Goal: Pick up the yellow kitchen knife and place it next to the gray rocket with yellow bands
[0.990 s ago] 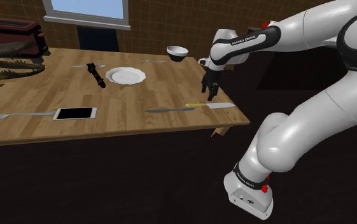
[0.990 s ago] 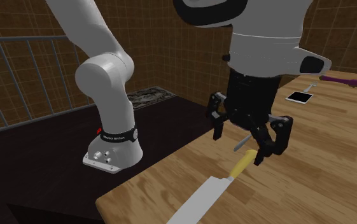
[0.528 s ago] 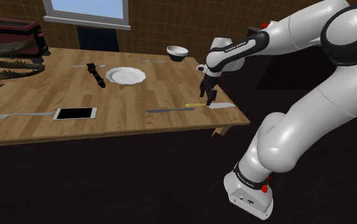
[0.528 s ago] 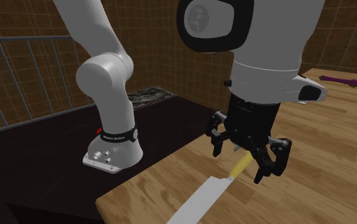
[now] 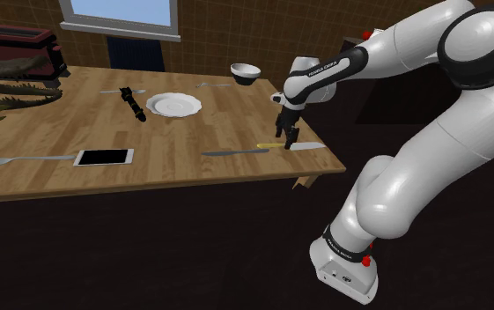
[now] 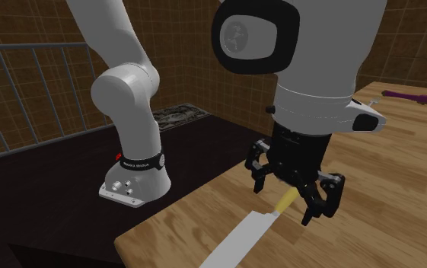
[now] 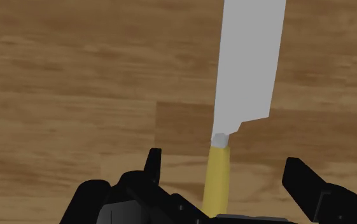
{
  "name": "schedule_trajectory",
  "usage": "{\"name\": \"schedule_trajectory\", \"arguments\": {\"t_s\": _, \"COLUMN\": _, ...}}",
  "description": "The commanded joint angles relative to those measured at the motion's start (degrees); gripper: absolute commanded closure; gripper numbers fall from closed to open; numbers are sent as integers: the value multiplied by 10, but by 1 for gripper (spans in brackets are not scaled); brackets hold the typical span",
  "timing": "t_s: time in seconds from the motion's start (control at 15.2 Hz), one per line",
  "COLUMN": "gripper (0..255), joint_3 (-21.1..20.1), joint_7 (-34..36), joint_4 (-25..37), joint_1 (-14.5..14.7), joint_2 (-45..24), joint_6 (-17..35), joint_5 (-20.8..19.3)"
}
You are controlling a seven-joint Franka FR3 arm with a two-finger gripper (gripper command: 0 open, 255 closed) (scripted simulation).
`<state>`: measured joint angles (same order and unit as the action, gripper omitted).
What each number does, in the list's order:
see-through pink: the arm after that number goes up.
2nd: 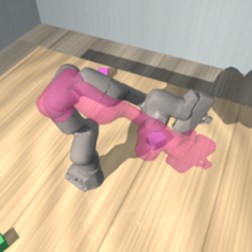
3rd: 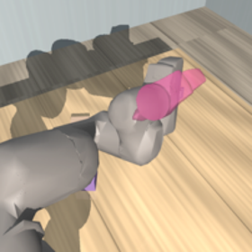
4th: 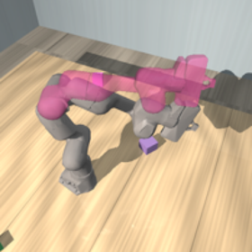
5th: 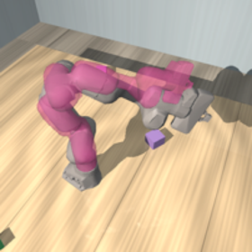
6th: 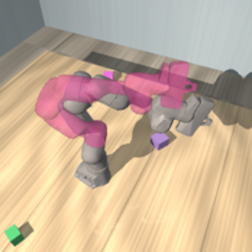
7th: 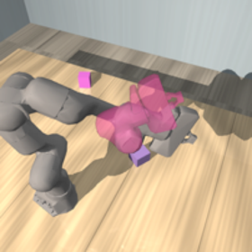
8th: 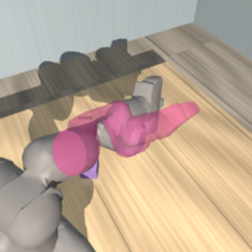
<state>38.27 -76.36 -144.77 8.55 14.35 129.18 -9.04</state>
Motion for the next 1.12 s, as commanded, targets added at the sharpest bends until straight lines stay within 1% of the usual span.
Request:
{"name": "schedule_trajectory", "arguments": {"t_s": 0.0, "gripper": 0, "joint_3": 0, "joint_7": 0, "joint_4": 0, "joint_1": 0, "joint_2": 0, "joint_6": 0, "joint_5": 0}}
{"name": "schedule_trajectory", "arguments": {"t_s": 0.07, "gripper": 255, "joint_3": 0, "joint_7": 0, "joint_4": 0, "joint_1": 0, "joint_2": 0, "joint_6": 0, "joint_5": 0}}
{"name": "schedule_trajectory", "arguments": {"t_s": 0.66, "gripper": 255, "joint_3": 0, "joint_7": 0, "joint_4": 0, "joint_1": 0, "joint_2": 0, "joint_6": 0, "joint_5": 0}}
{"name": "schedule_trajectory", "arguments": {"t_s": 1.06, "gripper": 255, "joint_3": -14, "joint_7": 15, "joint_4": 22, "joint_1": -7, "joint_2": 35, "joint_6": -54, "joint_5": -14}}
